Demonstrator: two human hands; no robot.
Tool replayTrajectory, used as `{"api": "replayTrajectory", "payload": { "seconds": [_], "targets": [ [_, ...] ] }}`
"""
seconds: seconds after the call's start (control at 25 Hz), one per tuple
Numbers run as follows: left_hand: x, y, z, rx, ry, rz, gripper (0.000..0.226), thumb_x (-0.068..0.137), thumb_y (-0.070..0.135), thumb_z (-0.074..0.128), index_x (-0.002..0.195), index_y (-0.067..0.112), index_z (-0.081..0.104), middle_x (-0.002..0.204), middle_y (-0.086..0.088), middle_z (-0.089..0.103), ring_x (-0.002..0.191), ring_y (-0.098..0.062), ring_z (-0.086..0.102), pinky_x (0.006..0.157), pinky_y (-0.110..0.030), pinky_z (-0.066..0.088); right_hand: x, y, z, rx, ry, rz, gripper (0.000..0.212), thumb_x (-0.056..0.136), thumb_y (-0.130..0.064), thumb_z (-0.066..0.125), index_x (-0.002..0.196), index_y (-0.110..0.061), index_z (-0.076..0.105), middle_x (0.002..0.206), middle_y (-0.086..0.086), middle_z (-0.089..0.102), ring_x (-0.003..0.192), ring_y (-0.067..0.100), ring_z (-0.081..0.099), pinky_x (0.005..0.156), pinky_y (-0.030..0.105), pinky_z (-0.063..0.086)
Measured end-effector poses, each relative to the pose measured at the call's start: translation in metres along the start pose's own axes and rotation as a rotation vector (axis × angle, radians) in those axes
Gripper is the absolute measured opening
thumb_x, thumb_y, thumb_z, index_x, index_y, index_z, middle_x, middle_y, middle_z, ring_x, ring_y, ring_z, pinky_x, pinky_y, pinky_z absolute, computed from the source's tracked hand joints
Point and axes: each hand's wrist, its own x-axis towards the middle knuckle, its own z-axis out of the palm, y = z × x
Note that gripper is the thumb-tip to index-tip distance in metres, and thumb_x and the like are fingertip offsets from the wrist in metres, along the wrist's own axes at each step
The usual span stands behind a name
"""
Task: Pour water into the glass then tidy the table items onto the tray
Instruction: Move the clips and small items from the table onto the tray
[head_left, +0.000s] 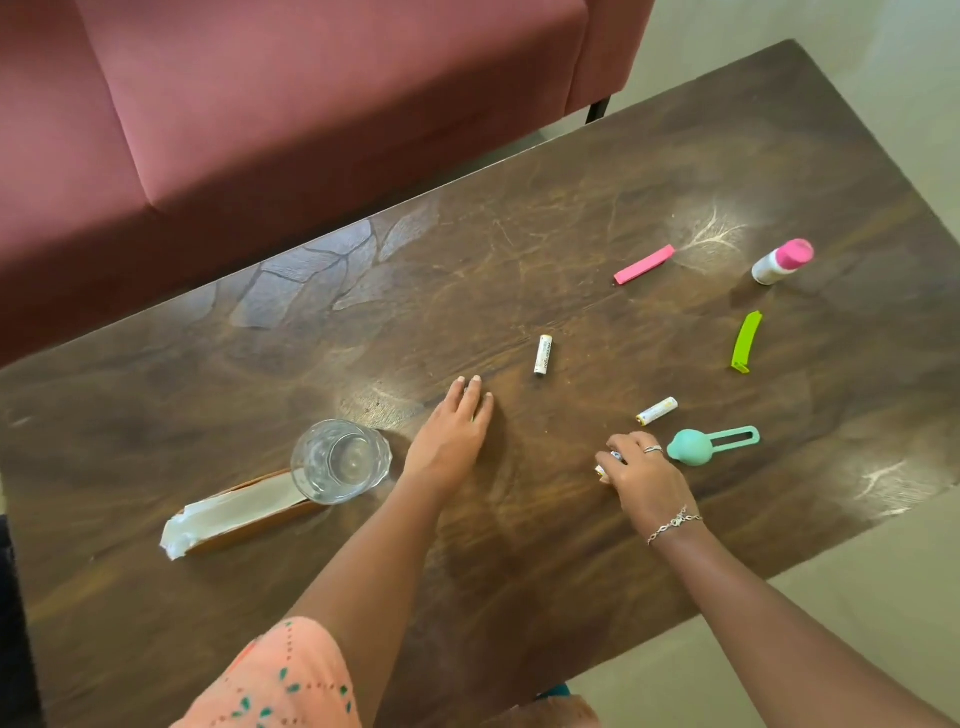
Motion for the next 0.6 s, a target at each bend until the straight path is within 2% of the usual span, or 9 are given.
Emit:
{"api": "replayTrajectory", "payload": {
  "seconds": [0.08, 0.16, 0.2, 0.32, 0.4, 0.48, 0.6],
  "targets": [
    [0.005, -0.002, 0.002, 0.013, 0.017, -0.019, 0.045, 0.089, -0.008, 0.04, 0.133, 0.0, 0.035, 0.151, -0.019, 0.018, 0.14, -0.032, 0.017, 0.095, -0.035, 0.044, -0.001, 0.005, 0.002, -0.042, 0.074, -0.062, 0.014, 0.066, 0.001, 0.063, 0.059, -0.01, 0.058, 0.065, 0.005, 0.058, 0.058, 0.025, 0.057, 0.038, 0.025, 0.041],
    [0.009, -0.004, 0.0, 0.044, 0.11, -0.028, 0.031, 0.078, -0.008, 0.058, 0.107, 0.0, 0.054, 0.123, -0.022, 0.047, 0.115, -0.034, 0.047, 0.065, -0.033, 0.051, 0.001, 0.007, 0.006, -0.067, 0.129, -0.098, 0.02, 0.075, -0.007, 0.043, 0.06, -0.011, 0.056, 0.062, 0.006, 0.055, 0.054, 0.026, 0.054, 0.042, 0.028, 0.043],
    [0.012, -0.005, 0.003, 0.055, 0.129, -0.022, 0.026, 0.074, -0.008, 0.063, 0.098, -0.001, 0.057, 0.11, -0.021, 0.053, 0.102, -0.034, 0.053, 0.056, -0.033, 0.049, 0.003, 0.009, 0.007, -0.08, 0.143, -0.101, 0.023, 0.076, -0.01, 0.04, 0.062, -0.011, 0.057, 0.062, 0.006, 0.055, 0.054, 0.026, 0.054, 0.043, 0.03, 0.044],
    [0.008, -0.006, 0.007, -0.064, 0.149, -0.055, 0.022, 0.074, -0.013, 0.058, 0.094, -0.004, 0.058, 0.097, -0.019, 0.057, 0.091, -0.035, 0.056, 0.054, -0.035, 0.048, 0.006, 0.008, 0.007, -0.058, 0.184, -0.062, 0.012, 0.077, -0.009, 0.051, 0.067, -0.01, 0.058, 0.063, 0.006, 0.055, 0.054, 0.026, 0.055, 0.046, 0.031, 0.046],
    [0.001, -0.002, 0.003, -0.177, 0.213, -0.193, 0.022, 0.077, -0.012, 0.055, 0.095, 0.001, 0.055, 0.095, -0.014, 0.057, 0.088, -0.032, 0.054, 0.059, -0.037, 0.046, 0.012, 0.002, 0.003, -0.001, 0.217, -0.051, 0.008, 0.073, -0.005, 0.063, 0.069, -0.011, 0.058, 0.063, 0.005, 0.056, 0.055, 0.026, 0.056, 0.053, 0.03, 0.043],
    [-0.012, 0.003, -0.002, -0.354, 0.266, -0.324, 0.014, 0.084, -0.004, 0.048, 0.095, 0.003, 0.053, 0.097, -0.012, 0.056, 0.09, -0.029, 0.052, 0.067, -0.037, 0.043, 0.02, -0.01, -0.007, 0.04, 0.268, -0.088, 0.006, 0.075, -0.008, 0.056, 0.07, -0.011, 0.058, 0.065, 0.004, 0.057, 0.057, 0.026, 0.056, 0.059, 0.029, 0.036],
    [-0.038, 0.009, -0.011, -0.583, 0.434, -0.433, 0.003, 0.083, 0.002, 0.053, 0.084, 0.005, 0.052, 0.09, -0.009, 0.056, 0.081, -0.026, 0.052, 0.064, -0.036, 0.042, 0.032, -0.039, -0.027, 0.105, 0.339, -0.128, 0.015, 0.079, -0.014, 0.046, 0.074, -0.011, 0.06, 0.07, 0.003, 0.061, 0.063, 0.026, 0.058, 0.064, 0.03, 0.036]
  ]
}}
